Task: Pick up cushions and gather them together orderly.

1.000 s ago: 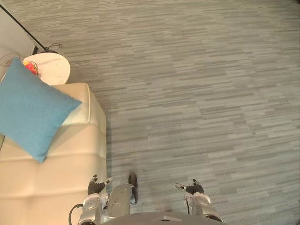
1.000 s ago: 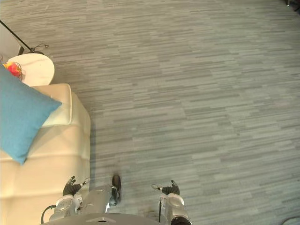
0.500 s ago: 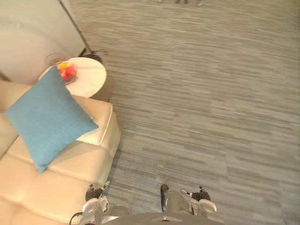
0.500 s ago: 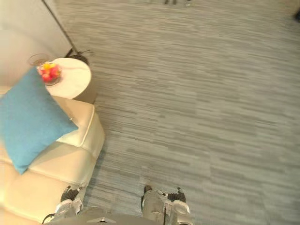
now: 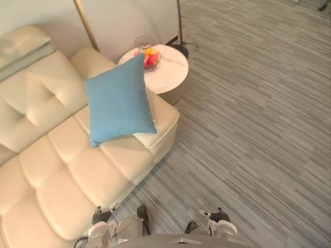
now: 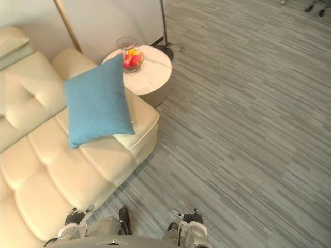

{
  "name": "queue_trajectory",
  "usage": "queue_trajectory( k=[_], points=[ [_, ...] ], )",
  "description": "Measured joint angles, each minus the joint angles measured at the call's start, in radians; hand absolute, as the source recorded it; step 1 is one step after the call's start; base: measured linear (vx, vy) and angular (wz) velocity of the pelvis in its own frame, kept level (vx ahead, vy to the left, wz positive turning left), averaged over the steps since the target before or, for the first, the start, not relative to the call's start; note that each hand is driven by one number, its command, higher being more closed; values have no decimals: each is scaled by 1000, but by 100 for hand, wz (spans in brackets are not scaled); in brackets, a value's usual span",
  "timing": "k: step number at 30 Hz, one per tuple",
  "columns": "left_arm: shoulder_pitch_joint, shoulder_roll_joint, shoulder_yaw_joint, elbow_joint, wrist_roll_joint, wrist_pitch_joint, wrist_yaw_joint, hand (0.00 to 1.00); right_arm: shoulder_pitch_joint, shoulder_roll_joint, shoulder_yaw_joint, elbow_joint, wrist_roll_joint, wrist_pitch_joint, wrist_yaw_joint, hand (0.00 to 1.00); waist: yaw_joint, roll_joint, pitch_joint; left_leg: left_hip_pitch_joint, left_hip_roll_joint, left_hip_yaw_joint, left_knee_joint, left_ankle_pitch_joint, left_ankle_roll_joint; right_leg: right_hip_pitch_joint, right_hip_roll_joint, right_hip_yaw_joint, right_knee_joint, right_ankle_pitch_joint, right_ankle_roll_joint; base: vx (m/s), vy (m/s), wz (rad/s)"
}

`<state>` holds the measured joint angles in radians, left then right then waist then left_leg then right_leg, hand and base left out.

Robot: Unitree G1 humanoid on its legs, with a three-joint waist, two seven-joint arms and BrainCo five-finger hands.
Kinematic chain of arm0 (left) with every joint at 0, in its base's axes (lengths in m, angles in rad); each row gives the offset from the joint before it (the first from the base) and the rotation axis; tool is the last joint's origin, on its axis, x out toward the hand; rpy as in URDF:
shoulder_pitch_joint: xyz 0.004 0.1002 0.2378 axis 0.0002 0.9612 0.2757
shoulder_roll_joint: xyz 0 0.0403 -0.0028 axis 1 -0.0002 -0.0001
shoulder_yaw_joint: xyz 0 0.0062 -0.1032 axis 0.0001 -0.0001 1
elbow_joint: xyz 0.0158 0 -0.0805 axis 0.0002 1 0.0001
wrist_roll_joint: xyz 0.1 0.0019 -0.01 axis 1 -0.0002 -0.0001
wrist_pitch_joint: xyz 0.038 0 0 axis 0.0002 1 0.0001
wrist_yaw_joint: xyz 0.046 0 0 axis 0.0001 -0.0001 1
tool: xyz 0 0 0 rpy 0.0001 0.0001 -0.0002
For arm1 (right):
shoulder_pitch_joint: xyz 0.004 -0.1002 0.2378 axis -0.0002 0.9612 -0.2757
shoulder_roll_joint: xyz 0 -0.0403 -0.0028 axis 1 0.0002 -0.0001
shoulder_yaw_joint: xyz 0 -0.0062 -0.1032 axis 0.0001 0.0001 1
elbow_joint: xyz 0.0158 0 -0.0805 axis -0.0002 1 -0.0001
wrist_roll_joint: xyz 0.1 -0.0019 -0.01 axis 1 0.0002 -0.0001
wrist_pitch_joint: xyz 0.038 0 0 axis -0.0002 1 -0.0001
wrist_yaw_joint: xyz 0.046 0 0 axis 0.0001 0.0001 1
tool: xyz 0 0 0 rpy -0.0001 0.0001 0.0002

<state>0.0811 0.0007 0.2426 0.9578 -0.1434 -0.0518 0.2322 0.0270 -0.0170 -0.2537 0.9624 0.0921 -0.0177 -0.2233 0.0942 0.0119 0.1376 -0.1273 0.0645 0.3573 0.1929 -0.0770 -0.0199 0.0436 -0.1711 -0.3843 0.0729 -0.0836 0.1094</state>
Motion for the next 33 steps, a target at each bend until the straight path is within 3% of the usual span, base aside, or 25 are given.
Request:
queue_trajectory(
  k=[4, 6, 7, 8, 9, 10, 11, 12, 13, 14, 15, 18, 19, 20, 21, 22, 23, 24, 26, 30, 32, 33],
  points=[
    [1, 9, 10, 10, -3, -1, -9, 0, -8, 12, 17, 6, -10, -1, 2, 0, 19, -10, -5, 20, -23, -22, -6, -5, 7, 48, -18, -15, -26, 2, 13, 45, 59, 28],
    [1, 11, 25, 22, -3, -1, -18, 0, -13, 14, 18, 11, -13, 0, 3, 0, 13, -24, 1, 35, -45, -23, -4, -41, 36, 61, -42, -36, 11, -41, 42, 19, 72, 31],
    [2, 16, 29, 29, -3, 0, -21, 0, 1, 8, 20, 12, -16, 0, 3, 0, 10, -33, -2, 64, -64, -17, -6, -69, 47, 56, -85, -45, 112, -95, 55, 40, 93, 36],
    [4, 18, 23, 34, -2, 0, -22, 0, 19, 0, 22, 12, -18, 0, 3, 0, 5, -33, -2, 77, -63, -23, -12, -79, 35, 39, -95, -41, 191, -117, 55, 27, 55, 34],
    [9, 23, 17, 42, -1, 1, -22, 0, 21, -14, 37, 6, -19, 1, 5, 0, 3, -28, -4, 95, -72, -35, -14, -89, 40, -25, -139, -19, 370, -125, 36, 41, 94, 33],
    [24, 39, -7, 43, 2, 2, -22, 0, 23, -22, 55, -4, -19, -5, 6, 0, -16, -34, -6, 121, -81, -58, -26, -90, 50, -128, -175, 51, 599, -86, -24, 45, 90, 34],
    [28, 49, -12, 43, 4, 4, -22, 0, 23, -25, 54, -4, -19, -5, 6, 0, -19, -35, -11, 133, -82, -62, -26, -87, 59, -158, -176, 82, 657, -87, -29, 151, 101, 37],
    [41, 65, -11, 41, 11, 9, -21, 0, 27, -13, 57, -3, -19, -5, 8, 0, -28, -54, -8, 143, -85, -80, -28, -96, 67, -210, -159, 127, 737, -120, -28, 197, 28, 40],
    [46, 79, -10, 39, 12, 11, -20, 0, 29, 0, 59, -3, -18, -8, 18, 0, -38, -73, -7, 166, -82, -112, -42, -99, 68, -239, -113, 157, 756, -173, -35, 256, -22, 46],
    [49, 81, -10, 39, 12, 12, -20, 0, 28, 0, 59, -4, -18, -9, 21, 0, -44, -75, -6, 173, -75, -121, -44, -100, 66, -245, -90, 161, 745, -190, -39, 241, -53, 62],
    [50, 79, -10, 40, 18, 13, -20, 0, 32, -2, 60, -3, -18, -10, 28, 0, -50, -67, -2, 201, -53, -142, -58, -103, 60, -264, -23, 161, 677, -214, -45, 208, -59, 49],
    [42, 69, -10, 39, 24, 13, -20, 0, 20, -10, 64, -5, -18, -11, 34, 0, -61, -50, 4, 235, -18, -186, -73, -110, 31, -325, 82, 207, 487, -189, -60, 273, -113, 54],
    [30, 63, -10, 40, 29, 12, -19, 0, 17, -10, 60, -11, -15, -15, 39, 0, -67, -38, 11, 248, 0, -213, -77, -117, 12, -345, 127, 260, 337, -120, -62, 302, -165, 62],
    [28, 61, -9, 41, 29, 12, -19, 0, 18, -8, 58, -11, -16, -19, 39, 0, -71, -40, 11, 253, -1, -229, -80, -127, -5, -339, 136, 297, 211, -43, -52, 364, -208, 70],
    [26, 59, -6, 41, 29, 12, -20, 0, 20, -8, 56, -10, -16, -20, 39, 0, -71, -45, 10, 260, -7, -243, -79, -137, -17, -337, 130, 318, 167, 8, -52, 345, -231, 76],
    [21, 43, 4, 42, 29, 11, -20, 0, 20, -9, 48, -9, -15, -19, 40, 0, -71, -41, 10, 291, -5, -276, -80, -158, -38, -316, 124, 318, 176, 131, -76, 307, -215, 59],
    [16, 31, 14, 43, 30, 11, -20, 0, 18, -10, 45, -11, -17, -19, 40, 0, -71, -27, 8, 298, 12, -281, -80, -162, -45, -312, 132, 302, 196, 108, -81, 382, -244, 71],
    [16, -14, 26, 36, 30, 7, -21, 0, 17, -29, 38, -18, -17, -21, 41, 0, -67, 11, 8, 299, 38, -275, -72, -162, -47, -307, 141, 260, 227, 51, -103, 336, -199, 64],
    [10, -53, 42, 34, 29, 7, -20, 0, 20, -34, 14, -43, -18, -19, 40, 0, -78, 36, 13, 299, 69, -276, -48, -148, -69, -280, 142, 201, 261, 2, -121, 396, -244, 91],
    [1, -56, 49, 9, 31, 7, -20, 0, 39, -30, 15, -44, -17, -18, 39, 0, -63, 26, 18, 207, 138, -184, 212, -146, -77, -166, 141, 118, 212, -36, -144, 225, -168, 57],
    [1, -54, 48, 2, 31, 7, -20, 0, 45, -29, 14, -43, -16, -17, 39, 0, -65, 25, 18, 170, 156, -101, 238, -153, -75, -133, 137, 96, 176, -34, -144, 141, -52, 33],
    [1, -54, 46, 2, 32, 7, -21, 0, 46, -29, 8, -42, -16, -16, 39, 0, -64, 25, 18, 164, 154, -61, 176, -140, -73, -125, 135, 91, 165, -31, -140, 78, 27, 9]
  ],
)
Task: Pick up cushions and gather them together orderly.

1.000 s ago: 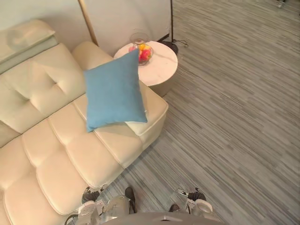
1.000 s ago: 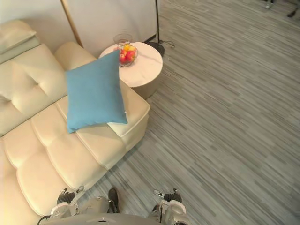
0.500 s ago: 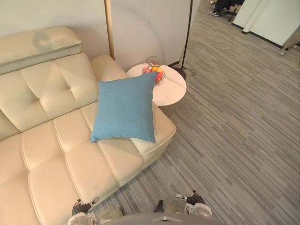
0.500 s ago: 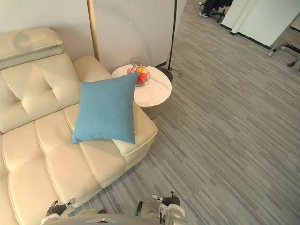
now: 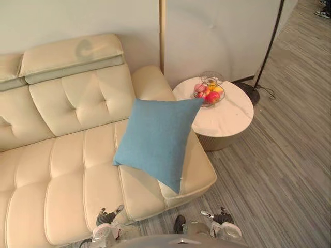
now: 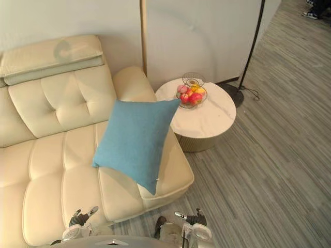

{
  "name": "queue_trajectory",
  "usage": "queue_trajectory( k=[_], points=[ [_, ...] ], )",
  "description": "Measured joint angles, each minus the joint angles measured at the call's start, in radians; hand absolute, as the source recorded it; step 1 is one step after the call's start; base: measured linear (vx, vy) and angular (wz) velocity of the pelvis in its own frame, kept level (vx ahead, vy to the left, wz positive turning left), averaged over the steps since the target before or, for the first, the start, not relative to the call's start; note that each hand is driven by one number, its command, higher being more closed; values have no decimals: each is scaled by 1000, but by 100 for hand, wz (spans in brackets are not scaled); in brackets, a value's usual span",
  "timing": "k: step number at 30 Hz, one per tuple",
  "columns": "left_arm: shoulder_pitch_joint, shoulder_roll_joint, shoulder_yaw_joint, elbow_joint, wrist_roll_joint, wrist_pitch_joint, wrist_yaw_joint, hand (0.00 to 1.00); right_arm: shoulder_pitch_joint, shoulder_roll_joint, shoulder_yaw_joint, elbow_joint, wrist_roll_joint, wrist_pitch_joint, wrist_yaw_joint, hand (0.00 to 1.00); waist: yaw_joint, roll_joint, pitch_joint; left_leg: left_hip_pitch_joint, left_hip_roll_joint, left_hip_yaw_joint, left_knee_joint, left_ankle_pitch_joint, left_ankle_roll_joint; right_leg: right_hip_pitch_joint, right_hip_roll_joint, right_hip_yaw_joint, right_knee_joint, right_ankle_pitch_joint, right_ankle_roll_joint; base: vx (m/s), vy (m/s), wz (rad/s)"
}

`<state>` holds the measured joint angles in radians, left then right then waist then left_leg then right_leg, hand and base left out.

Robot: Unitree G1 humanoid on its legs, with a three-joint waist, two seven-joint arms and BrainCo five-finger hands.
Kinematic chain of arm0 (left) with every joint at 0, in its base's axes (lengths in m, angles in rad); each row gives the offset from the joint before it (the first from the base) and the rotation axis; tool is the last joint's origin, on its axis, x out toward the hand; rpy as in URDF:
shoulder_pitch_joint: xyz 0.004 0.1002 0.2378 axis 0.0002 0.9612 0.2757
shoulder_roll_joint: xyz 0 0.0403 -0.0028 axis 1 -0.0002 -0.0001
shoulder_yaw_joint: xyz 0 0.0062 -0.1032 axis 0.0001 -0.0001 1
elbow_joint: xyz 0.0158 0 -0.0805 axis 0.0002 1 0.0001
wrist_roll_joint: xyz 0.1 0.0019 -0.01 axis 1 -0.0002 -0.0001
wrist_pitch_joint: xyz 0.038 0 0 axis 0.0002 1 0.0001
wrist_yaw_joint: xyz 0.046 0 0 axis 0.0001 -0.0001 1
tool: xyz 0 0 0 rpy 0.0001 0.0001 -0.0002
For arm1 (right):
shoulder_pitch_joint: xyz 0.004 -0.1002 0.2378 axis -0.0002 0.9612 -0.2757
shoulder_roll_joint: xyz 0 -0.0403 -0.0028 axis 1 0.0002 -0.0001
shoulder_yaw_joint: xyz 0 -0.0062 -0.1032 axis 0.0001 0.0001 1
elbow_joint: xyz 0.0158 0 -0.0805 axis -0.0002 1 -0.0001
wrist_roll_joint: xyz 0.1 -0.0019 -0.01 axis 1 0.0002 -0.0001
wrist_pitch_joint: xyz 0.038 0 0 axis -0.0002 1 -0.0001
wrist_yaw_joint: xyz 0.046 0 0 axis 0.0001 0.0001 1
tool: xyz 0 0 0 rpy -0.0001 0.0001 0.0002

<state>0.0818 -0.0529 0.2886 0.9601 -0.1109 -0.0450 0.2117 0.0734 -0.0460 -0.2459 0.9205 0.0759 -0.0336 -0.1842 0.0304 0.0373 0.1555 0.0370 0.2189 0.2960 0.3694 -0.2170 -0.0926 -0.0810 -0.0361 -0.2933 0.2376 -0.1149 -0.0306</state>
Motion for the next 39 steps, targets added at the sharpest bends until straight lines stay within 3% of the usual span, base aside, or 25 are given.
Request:
queue_trajectory(
  k=[4, 12, 15, 19, 22, 27, 31, 39],
  points=[
    [-1, 18, -35, 21, 18, 2, -3, 0, 5, 8, -25, 7, 0, 8, 1, 0, -8, -9, -24, 45, -42, 24, -210, 65, -13, 13, 6, 3, -76, 45, 27, 95, 78, 4],
    [-4, 43, -69, 42, 36, 5, -9, 0, 3, 19, -51, 38, 17, 9, 0, 0, -10, -22, -39, 90, -113, 28, -272, 99, 19, 86, -25, 40, -198, 124, 56, 4, 113, 2],
    [-3, 45, -74, 41, 35, 5, -9, 0, 6, 25, -48, -8, 46, 11, -4, 0, -8, -24, -38, 88, -122, 28, -294, 100, 21, 85, -22, 47, -231, 155, 56, -101, 43, -5],
    [12, 61, -76, 28, 34, 6, -8, 0, 52, 39, -29, -257, 55, 7, -13, 0, -18, -26, -39, 105, -124, 33, -335, 100, 21, 81, -9, 77, -258, 189, 57, -128, -4, -18],
    [25, 82, -76, -36, 32, 7, -3, 0, 63, 29, -30, -442, 54, -19, -16, 0, -27, -44, -40, 102, -128, 44, -343, 106, 20, 79, -12, 101, -290, 216, 59, -182, -27, -18],
    [29, 120, -75, -123, 25, 6, 4, 0, 57, -6, -8, -521, 52, -32, -15, 0, -25, -55, -48, 99, -132, 57, -356, 110, 16, 65, -11, 128, -301, 226, 64, -104, -20, -12],
    [17, 136, -76, -167, 25, 3, 5, 0, 23, -47, 52, -522, 52, -31, -10, 0, -25, -48, -51, 75, -138, 57, -356, 115, 12, 41, -12, 143, -307, 240, 73, -38, -4, -8],
    [-51, 154, -116, -236, 12, 0, 25, 0, -109, -52, 128, -518, 53, -31, 0, 0, -9, -35, -32, -21, -152, 13, -330, 125, 27, -27, -20, 118, -305, 261, 63, 13, 8, 12]
  ],
)
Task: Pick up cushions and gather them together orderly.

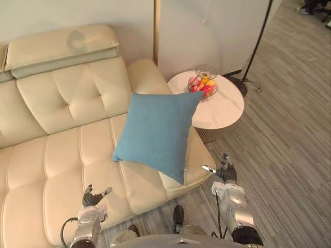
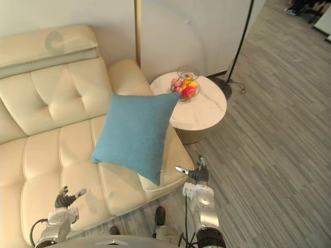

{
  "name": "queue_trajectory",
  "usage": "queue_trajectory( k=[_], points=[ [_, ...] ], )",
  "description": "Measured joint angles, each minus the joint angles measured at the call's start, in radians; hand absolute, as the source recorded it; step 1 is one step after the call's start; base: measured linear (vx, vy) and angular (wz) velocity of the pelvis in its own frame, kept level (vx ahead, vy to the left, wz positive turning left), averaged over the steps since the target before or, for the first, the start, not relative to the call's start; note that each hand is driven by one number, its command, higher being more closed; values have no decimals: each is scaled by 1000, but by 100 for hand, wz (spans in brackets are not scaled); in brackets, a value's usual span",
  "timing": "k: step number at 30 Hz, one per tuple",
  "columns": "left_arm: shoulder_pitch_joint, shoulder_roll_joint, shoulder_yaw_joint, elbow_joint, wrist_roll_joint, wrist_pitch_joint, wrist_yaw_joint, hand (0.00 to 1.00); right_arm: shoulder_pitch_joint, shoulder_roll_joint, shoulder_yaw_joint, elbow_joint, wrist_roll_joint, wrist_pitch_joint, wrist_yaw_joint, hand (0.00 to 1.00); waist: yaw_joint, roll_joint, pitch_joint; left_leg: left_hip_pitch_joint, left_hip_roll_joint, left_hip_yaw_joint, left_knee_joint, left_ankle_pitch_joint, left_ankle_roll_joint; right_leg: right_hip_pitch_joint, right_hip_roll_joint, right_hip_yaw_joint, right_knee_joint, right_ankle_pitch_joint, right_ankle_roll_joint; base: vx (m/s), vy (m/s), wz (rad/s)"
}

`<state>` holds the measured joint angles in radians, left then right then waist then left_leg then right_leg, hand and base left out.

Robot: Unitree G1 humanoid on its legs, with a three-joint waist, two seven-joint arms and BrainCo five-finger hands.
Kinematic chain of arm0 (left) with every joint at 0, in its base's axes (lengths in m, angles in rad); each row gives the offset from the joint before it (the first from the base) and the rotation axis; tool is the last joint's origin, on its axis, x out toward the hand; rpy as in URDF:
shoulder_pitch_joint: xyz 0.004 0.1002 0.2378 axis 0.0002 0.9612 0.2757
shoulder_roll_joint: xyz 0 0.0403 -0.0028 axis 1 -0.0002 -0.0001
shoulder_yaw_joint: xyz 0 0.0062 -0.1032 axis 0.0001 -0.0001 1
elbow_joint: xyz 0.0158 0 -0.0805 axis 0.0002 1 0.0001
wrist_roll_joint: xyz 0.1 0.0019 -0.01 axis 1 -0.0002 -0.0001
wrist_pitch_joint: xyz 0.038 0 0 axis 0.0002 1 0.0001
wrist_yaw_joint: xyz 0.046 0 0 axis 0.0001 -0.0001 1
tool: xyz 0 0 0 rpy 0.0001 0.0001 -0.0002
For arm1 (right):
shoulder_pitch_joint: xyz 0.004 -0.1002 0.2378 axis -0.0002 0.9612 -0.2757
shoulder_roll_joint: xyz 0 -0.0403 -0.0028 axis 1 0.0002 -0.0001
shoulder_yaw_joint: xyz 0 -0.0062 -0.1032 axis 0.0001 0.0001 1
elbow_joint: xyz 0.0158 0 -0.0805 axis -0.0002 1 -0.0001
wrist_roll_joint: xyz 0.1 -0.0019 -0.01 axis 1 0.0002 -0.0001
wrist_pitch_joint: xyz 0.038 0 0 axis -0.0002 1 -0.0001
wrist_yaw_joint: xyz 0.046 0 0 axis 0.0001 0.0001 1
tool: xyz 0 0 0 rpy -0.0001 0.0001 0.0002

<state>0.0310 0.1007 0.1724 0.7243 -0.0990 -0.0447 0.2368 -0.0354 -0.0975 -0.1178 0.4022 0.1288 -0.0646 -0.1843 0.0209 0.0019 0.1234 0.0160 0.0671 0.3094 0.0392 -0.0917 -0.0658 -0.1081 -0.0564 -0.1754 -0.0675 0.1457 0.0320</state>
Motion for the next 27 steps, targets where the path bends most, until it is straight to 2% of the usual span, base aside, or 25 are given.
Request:
queue_trajectory(
  k=[2, 4, 7, 9, 10, 16, 27],
  points=[
    [-33, -2, -26, -10, -18, -9, 0, 0, -59, -2, 14, 9, 0, 1, -2, 0, 10, 10, 21, -42, -4, -18, 24, -2, 3, -36, -11, -4, 13, 0, 0, -4, 38, 23],
    [-53, -2, -34, -10, -19, -12, 0, 0, -96, -4, 34, 11, 1, 2, -5, 0, 8, 16, 43, -81, -6, -36, 50, -8, 12, -54, -17, -12, 20, 0, 0, -34, 27, 24],
    [-83, -5, -65, -10, -38, -16, 0, 0, -158, -8, 39, 64, 2, 4, -17, 0, 10, 19, 63, -156, -7, -66, 98, -12, 19, -106, -29, -35, 41, 0, 0, -52, 9, 32],
    [-99, -5, -75, -10, -54, -18, 0, 0, -196, -11, 42, 96, 2, 6, -32, 0, 14, 21, 98, -178, -6, -81, 123, -16, 21, -112, -34, -37, 50, 0, 0, -63, 12, 20],
    [-104, -5, -78, -11, -56, -20, 0, 0, -213, -11, 50, 99, 3, 6, -45, 100, 16, 22, 107, -199, -5, -86, 138, -18, 21, -130, -37, -40, 59, 0, 0, -99, 14, 18],
    [-158, -7, -109, -19, -81, -24, 5, 0, -333, -23, 77, 174, 39, 8, -86, 100, 33, 36, 169, -290, -1, -120, 211, -24, 30, -187, -47, -57, 104, -2, -2, -108, -8, 15],
    [-156, -18, -115, -48, -134, -37, 20, 0, -343, -24, 80, 173, 80, 14, -87, 100, 44, 36, 174, -330, 1, -120, 229, -20, 34, -242, -54, -51, 154, -13, -12, -28, -3, 0]
  ],
)
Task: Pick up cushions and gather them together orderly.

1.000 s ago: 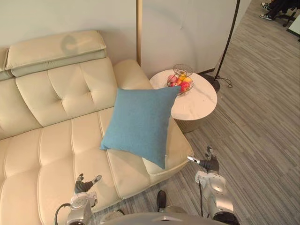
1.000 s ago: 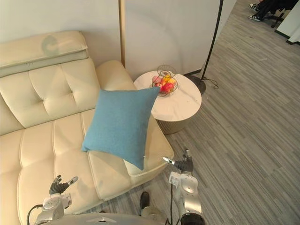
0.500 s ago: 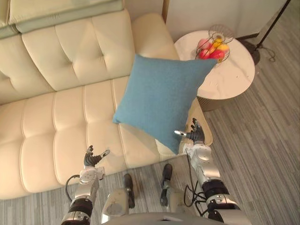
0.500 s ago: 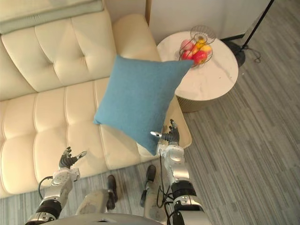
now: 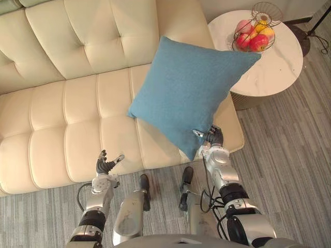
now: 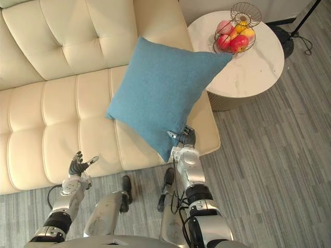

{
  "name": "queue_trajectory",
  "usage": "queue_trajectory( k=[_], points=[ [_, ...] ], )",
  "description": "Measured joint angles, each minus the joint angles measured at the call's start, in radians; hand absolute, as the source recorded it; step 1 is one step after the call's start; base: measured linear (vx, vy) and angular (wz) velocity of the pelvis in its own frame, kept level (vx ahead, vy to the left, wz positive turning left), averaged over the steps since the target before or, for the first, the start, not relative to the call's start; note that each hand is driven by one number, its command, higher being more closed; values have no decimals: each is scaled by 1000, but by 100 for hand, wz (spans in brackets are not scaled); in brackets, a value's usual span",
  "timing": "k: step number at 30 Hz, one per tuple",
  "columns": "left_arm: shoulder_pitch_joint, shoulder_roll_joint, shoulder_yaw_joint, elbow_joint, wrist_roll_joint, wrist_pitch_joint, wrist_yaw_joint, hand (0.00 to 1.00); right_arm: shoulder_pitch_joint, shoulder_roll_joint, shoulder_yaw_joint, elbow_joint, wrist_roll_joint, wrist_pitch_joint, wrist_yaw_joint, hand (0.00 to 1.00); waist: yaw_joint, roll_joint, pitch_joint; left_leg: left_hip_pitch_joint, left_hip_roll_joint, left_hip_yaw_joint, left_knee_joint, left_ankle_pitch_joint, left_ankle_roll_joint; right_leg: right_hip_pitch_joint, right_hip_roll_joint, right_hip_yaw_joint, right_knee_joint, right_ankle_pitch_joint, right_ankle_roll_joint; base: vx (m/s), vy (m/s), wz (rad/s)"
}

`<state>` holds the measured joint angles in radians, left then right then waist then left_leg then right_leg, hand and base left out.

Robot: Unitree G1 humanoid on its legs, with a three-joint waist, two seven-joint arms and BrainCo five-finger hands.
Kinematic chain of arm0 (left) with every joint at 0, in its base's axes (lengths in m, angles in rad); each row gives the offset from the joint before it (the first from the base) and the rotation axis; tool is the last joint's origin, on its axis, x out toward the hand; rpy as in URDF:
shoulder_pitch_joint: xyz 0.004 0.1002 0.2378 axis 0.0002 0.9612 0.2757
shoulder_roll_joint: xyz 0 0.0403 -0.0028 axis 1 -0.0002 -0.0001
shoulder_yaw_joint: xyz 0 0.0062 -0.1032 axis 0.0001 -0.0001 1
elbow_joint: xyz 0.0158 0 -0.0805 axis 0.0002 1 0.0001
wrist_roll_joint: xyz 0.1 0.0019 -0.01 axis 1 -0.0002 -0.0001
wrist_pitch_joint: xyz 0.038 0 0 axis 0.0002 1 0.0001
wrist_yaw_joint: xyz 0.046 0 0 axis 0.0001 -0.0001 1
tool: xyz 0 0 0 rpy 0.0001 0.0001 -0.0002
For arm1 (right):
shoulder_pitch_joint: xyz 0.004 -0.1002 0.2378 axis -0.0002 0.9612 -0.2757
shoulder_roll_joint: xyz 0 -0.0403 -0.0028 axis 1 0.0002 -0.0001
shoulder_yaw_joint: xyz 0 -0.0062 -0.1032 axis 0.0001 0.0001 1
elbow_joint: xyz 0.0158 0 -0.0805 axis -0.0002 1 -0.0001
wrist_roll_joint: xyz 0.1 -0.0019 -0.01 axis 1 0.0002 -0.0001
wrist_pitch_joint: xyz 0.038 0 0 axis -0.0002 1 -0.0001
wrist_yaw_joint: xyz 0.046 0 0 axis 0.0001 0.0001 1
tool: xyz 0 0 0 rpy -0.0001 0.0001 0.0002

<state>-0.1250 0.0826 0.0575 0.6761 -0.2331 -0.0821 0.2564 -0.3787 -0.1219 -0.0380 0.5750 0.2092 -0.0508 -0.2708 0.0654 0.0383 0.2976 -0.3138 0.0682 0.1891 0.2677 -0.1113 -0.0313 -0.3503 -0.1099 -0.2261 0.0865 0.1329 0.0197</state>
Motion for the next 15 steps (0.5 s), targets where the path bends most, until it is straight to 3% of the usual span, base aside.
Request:
queue_trajectory(
  k=[9, 15],
  points=[
    [5, -6, 1, -4, 1, 0, -1, 0, 88, 30, -3, -80, 0, -6, 9, 100, 8, -3, 2, 11, -2, 1, -10, 0, 0, 12, 3, 10, -16, 0, 0, 9, 2, 0],
    [56, -4, 21, -38, 2, 3, -11, 0, 229, 34, -13, -197, -3, -8, 52, 100, -14, -10, 1, 100, -7, 14, -60, -1, -2, 96, 13, 20, -73, 6, 8, 70, 13, -5]
  ],
)
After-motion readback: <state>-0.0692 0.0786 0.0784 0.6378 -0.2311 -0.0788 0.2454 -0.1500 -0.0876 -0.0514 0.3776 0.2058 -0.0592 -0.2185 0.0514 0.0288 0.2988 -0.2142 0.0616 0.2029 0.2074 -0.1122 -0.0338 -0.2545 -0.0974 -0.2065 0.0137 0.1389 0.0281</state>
